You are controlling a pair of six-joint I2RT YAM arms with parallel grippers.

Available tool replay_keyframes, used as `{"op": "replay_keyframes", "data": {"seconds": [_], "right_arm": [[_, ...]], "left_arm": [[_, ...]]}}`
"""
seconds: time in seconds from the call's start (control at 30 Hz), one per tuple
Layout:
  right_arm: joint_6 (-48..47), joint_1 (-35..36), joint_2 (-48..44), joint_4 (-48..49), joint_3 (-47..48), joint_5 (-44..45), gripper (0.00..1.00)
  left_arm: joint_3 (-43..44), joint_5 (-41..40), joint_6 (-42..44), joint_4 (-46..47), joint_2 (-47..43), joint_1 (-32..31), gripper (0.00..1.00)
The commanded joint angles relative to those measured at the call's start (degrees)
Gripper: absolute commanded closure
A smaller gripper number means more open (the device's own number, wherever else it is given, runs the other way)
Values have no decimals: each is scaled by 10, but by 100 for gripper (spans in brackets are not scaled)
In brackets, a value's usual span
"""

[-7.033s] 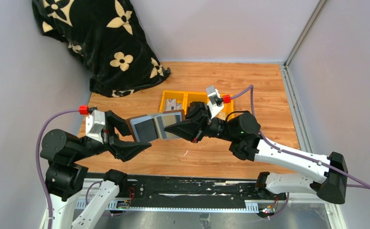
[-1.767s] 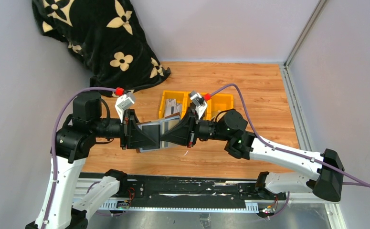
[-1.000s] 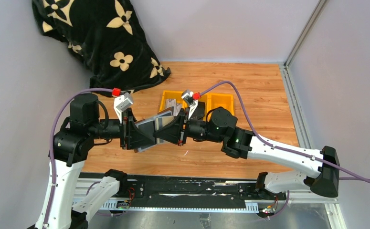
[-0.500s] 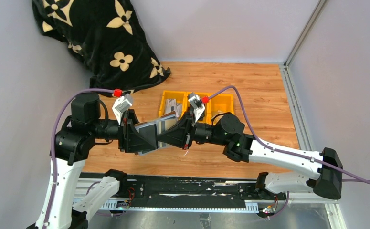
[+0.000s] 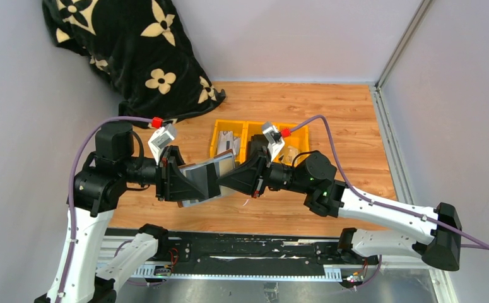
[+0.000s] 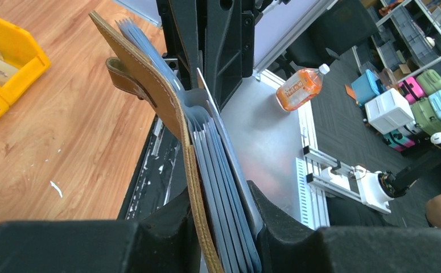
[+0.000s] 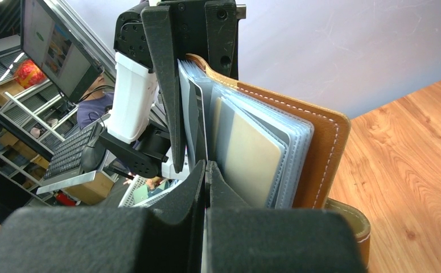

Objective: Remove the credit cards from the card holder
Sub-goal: Remove the credit card from the card holder.

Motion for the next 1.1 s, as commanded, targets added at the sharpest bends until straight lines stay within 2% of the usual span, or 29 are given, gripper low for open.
{"op": "replay_keyframes", "data": {"seconds": [0.0,0.07,0.17,0.2,0.3,0.37,0.5,0.7,1.07], "right_arm": [[-19,-14,8,-24,-10,-1,100],[-14,-14,19,-14,-4,-29,98],[2,-14,36,15,4,-68,71],[7,-14,41,28,6,-77,65],[19,-15,55,55,23,-93,59],[20,-14,66,52,41,-102,61],[30,-15,83,55,58,-109,70],[46,-23,75,65,44,-106,100],[66,-77,-5,61,-43,-80,100]], "left_arm": [[21,75,-23,-6,-5,-10,88],[21,62,-25,-5,-5,-10,100],[20,56,-27,-5,-5,-10,100],[19,55,-26,-5,-5,-10,100],[17,43,-23,-5,-8,-10,100],[14,42,-21,-5,-8,-10,100],[15,39,-19,-4,-9,-10,100],[12,33,-17,-3,-11,-10,100],[34,24,-10,-3,-4,-10,100]]}}
